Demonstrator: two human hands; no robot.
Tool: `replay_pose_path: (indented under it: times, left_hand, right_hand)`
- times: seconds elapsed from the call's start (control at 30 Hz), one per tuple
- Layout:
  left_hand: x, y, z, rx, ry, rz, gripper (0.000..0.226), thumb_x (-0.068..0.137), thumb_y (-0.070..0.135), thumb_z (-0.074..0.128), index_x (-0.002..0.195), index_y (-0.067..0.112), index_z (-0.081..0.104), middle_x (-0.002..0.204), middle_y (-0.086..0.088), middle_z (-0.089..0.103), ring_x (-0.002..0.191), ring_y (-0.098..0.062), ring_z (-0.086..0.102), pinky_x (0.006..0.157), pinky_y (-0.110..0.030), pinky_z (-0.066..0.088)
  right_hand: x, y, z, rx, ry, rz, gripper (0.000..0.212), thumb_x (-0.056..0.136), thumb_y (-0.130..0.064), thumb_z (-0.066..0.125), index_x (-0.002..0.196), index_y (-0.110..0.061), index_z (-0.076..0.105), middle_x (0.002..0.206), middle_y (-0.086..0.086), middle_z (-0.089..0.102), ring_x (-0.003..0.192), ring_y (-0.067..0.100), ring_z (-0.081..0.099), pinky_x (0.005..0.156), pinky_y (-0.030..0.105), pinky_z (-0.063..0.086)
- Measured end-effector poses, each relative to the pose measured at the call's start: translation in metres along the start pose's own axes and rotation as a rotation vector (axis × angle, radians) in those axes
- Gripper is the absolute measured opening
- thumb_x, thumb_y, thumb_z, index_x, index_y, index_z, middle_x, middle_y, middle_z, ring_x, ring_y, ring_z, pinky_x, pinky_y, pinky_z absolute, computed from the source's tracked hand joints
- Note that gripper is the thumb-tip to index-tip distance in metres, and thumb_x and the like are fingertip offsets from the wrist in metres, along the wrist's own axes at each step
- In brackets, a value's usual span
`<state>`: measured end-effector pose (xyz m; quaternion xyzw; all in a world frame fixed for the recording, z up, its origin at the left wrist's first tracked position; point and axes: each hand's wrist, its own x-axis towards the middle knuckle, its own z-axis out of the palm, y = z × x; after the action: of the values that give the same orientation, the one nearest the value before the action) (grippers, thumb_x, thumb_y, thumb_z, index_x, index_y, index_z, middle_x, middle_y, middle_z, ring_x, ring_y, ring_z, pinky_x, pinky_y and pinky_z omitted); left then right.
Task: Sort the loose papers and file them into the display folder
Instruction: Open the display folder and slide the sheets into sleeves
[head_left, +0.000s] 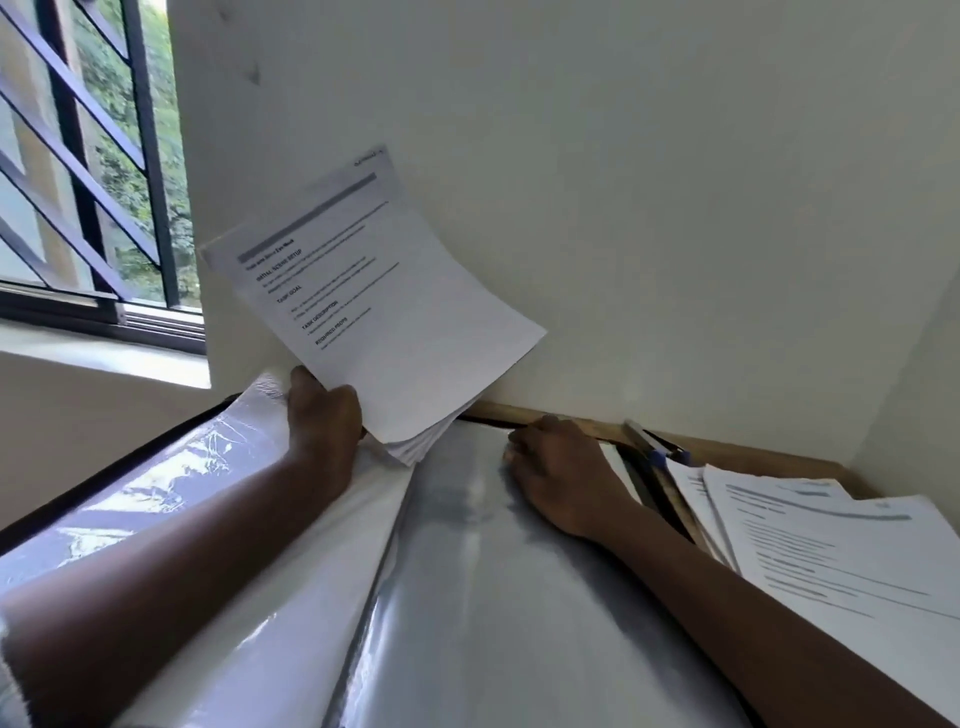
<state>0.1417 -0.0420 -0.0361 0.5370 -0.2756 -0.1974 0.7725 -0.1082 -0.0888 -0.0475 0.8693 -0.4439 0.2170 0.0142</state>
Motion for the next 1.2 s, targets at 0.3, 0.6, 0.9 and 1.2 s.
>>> replay_pose_path:
  times: [0.3,0.6,0.9,1.2]
  left_hand:
    - [-0.013,0.017,-0.012,-0.035,-0.013,-0.080,0.032,0.087,-0.012,0.047,0.096,0.012,0.066,0.087,-0.007,0.060,0.072,-0.023,0.050,0.055,-0.027,0.045]
    - [0.009,0.048,0.026,-0.057,-0.069,-0.013,0.026,0.091,-0.013,0.050,0.100,0.007,0.065,0.081,-0.009,0.060,0.063,-0.023,0.053,0.046,-0.020,0.048]
    - [-0.005,0.028,0.092,-0.441,-0.312,-0.201,0.030,0.105,0.000,0.052,0.132,0.012,0.058,0.108,-0.008,0.068,0.076,-0.019,0.071,0.058,-0.029,0.060]
    - [-0.004,-0.015,0.096,-0.470,-0.505,-0.424,0.047,0.096,-0.019,0.050,0.136,0.006,0.053,0.113,-0.017,0.061,0.097,-0.028,0.066,0.068,-0.038,0.063]
  right_hand:
    - [-0.009,-0.009,-0.003,-0.075,0.131,-0.079,0.021,0.090,-0.033,0.052,0.098,-0.030,0.072,0.098,-0.004,0.059,0.102,0.023,0.055,0.090,0.040,0.034]
    - [-0.012,-0.015,-0.016,-0.297,0.228,-0.217,0.036,0.089,-0.045,0.047,0.108,-0.016,0.057,0.086,0.004,0.064,0.086,0.029,0.058,0.102,0.050,0.037]
    - [-0.014,-0.002,-0.016,-0.358,0.318,-0.023,0.028,0.089,-0.037,0.049,0.085,-0.019,0.070,0.085,0.001,0.059,0.089,0.025,0.052,0.103,0.049,0.033]
    - [-0.011,0.002,-0.007,-0.093,0.388,-0.066,0.005,0.084,-0.028,0.060,0.086,-0.027,0.056,0.081,-0.011,0.057,0.083,0.016,0.051,0.098,0.042,0.034]
